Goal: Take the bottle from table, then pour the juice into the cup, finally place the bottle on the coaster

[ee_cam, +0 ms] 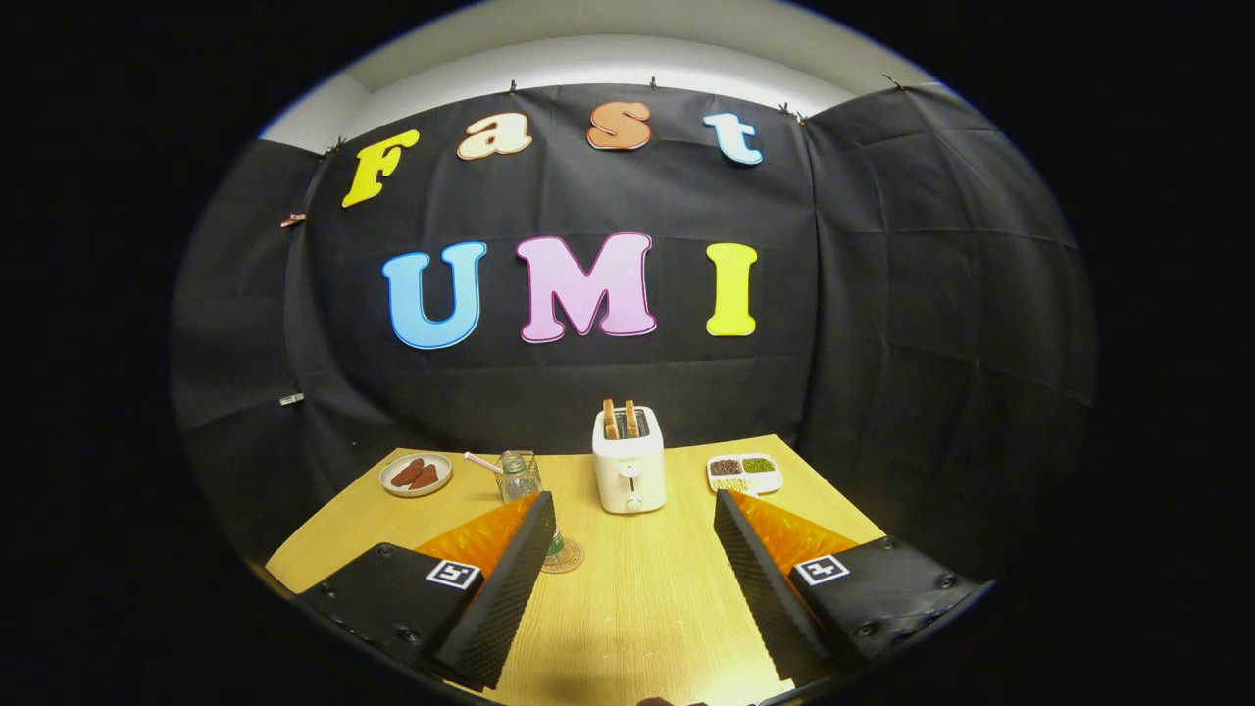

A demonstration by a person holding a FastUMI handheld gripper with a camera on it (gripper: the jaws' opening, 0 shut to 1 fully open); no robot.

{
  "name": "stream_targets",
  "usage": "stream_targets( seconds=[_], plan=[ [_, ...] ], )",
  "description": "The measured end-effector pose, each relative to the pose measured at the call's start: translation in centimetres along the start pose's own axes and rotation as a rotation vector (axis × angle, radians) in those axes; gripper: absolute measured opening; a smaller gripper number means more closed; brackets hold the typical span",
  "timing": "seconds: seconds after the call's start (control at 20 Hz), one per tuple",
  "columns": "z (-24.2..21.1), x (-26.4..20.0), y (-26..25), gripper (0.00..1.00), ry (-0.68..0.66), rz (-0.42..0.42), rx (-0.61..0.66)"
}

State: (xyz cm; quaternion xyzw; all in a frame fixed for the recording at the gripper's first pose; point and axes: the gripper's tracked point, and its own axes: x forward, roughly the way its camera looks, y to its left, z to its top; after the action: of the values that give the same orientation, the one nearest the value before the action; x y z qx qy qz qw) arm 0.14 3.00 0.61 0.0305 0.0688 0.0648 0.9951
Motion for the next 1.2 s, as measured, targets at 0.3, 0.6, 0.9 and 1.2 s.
stream_targets(
  seconds=[0.3, 0.6, 0.9, 1.2],
  plan=[
    [0.1, 0.9, 1.2, 1.0, -0.001, 0.025, -0.043],
    [0.2, 1.7, 2.0, 1.0, -0.001, 0.048, -0.048],
    [-0.2, 2.4, 2.3, 1.0, 0.005, 0.065, -0.051],
    [-1.3, 3.5, 1.4, 1.0, 0.024, 0.059, -0.05]
  ],
)
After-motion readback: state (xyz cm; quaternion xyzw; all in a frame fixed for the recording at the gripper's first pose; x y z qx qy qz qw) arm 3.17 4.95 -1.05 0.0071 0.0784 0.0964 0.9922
